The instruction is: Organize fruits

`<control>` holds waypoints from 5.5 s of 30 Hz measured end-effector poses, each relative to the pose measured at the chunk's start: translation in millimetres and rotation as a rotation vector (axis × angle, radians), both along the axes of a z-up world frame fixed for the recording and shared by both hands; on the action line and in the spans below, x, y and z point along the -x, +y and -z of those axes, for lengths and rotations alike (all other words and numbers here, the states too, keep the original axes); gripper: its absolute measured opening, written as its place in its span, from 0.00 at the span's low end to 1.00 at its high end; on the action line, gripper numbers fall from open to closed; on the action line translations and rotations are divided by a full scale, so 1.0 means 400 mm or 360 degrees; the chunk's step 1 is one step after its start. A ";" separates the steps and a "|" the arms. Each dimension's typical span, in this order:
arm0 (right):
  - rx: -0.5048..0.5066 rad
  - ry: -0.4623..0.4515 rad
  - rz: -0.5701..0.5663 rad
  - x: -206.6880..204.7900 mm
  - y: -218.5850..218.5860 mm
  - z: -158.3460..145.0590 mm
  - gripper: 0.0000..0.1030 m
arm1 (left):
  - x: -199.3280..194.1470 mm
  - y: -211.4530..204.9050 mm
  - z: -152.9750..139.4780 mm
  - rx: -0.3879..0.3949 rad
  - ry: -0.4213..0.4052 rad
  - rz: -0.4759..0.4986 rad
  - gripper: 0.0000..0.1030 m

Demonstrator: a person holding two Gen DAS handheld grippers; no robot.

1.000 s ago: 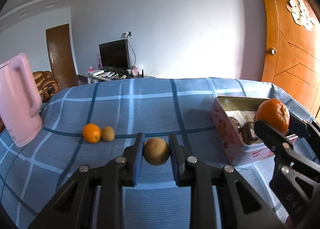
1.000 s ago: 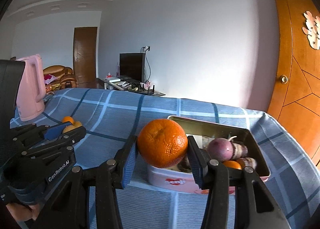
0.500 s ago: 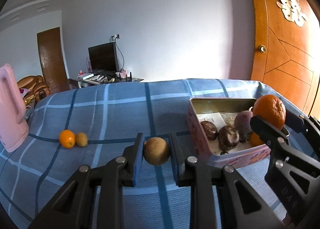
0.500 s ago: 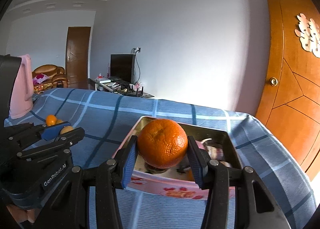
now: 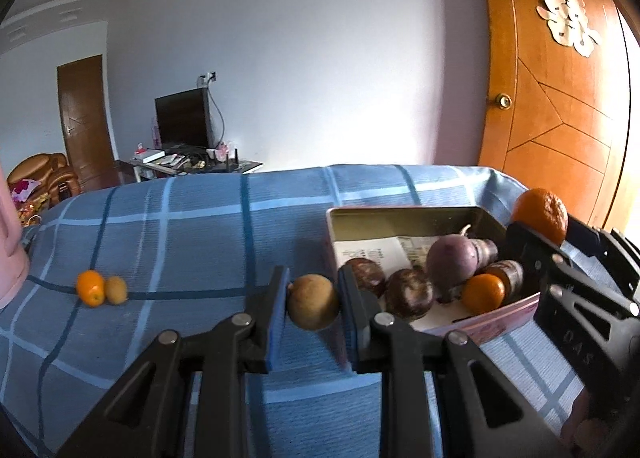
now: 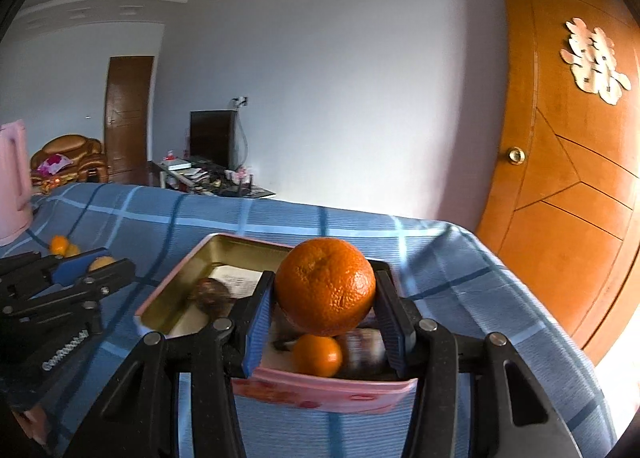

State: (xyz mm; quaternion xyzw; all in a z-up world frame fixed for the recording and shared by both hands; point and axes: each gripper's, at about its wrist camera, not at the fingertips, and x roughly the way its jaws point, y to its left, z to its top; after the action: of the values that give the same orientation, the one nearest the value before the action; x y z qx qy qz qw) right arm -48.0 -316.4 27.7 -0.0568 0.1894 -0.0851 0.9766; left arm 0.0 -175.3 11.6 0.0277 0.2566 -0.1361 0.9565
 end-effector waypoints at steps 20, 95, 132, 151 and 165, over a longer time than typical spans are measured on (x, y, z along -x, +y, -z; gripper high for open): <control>-0.0074 -0.0003 0.0270 -0.071 -0.141 -0.008 0.49 | -0.107 -0.168 -0.001 0.0040 0.0017 0.0113 0.25; -0.0555 -0.0181 0.0069 -0.116 -0.237 -0.037 0.86 | -0.172 -0.198 -0.020 0.0066 0.0031 0.0053 0.98; -0.0503 -0.0435 0.0449 0.034 -0.232 -0.029 0.89 | -0.030 0.072 -0.019 0.0032 -0.0163 -0.0336 1.00; -0.0488 -0.0376 0.0494 0.126 -0.139 -0.021 0.89 | 0.050 0.123 -0.025 -0.0059 -0.0236 -0.0263 1.00; -0.0407 -0.0251 0.0358 0.099 0.020 -0.014 0.89 | 0.062 0.207 -0.022 -0.0077 -0.0219 -0.0262 1.00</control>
State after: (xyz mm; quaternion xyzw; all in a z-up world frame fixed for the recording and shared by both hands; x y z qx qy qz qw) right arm -87.7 -308.3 33.4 0.0962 0.1265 -0.1732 0.9720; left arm -24.8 -92.5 20.6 0.0390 0.1949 -0.0485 0.9788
